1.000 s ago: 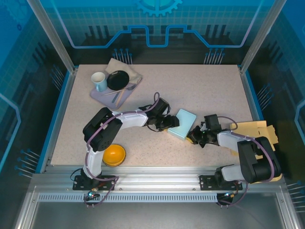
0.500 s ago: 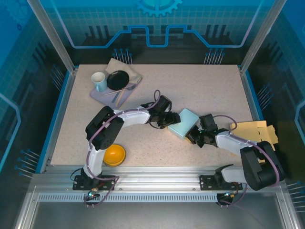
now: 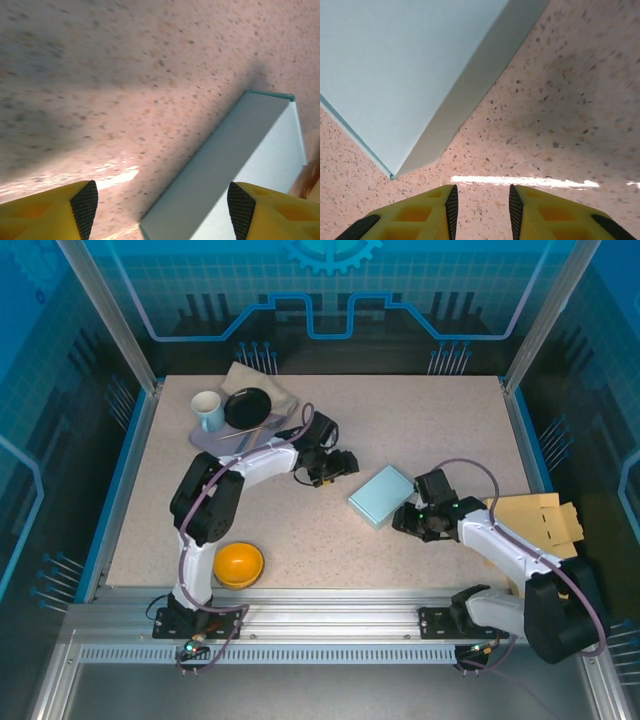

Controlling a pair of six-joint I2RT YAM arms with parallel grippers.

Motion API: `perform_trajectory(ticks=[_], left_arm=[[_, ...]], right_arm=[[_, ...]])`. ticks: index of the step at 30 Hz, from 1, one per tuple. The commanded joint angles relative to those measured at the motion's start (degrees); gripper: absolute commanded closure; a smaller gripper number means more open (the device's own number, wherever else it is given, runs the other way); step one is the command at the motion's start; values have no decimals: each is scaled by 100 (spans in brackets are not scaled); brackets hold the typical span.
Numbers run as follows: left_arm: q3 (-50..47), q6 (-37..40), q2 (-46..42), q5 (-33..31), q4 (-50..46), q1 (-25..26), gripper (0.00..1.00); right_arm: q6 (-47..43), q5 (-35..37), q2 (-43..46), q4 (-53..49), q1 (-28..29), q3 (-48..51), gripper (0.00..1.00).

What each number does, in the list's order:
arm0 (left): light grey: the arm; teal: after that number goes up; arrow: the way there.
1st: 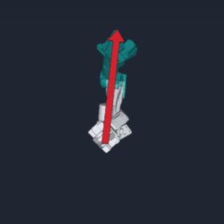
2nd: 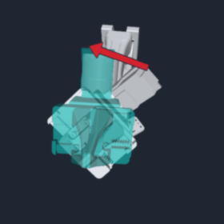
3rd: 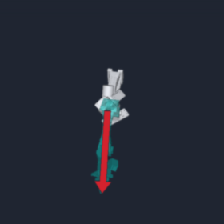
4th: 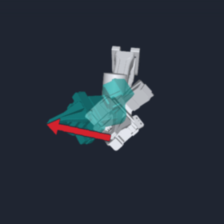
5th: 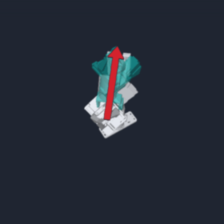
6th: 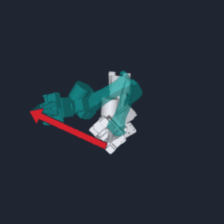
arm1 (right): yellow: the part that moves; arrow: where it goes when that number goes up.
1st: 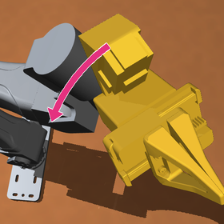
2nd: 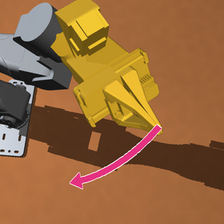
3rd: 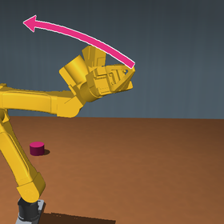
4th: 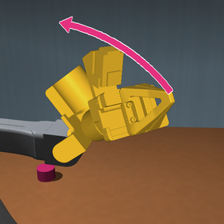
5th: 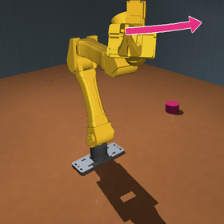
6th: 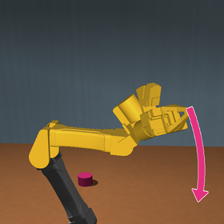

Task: Fold the paper box

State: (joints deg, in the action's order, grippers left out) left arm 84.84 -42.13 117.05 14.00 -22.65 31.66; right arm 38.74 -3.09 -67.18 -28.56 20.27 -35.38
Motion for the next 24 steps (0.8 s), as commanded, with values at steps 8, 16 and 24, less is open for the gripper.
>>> perform_trajectory(ticks=[8,16,24], left_arm=[[-868,504,-1693,-846,-608,-65,28],[-1456,547,-2433,-983,-576,-301,28],[-1784,539,-2703,-812,-383,-553,28]], right_arm=[[-627,546,-1002,126,509,-535,80],[-576,1102,-2202,630,881,-1551,65],[-1105,1786,-3608,45,697,-3033,59]])
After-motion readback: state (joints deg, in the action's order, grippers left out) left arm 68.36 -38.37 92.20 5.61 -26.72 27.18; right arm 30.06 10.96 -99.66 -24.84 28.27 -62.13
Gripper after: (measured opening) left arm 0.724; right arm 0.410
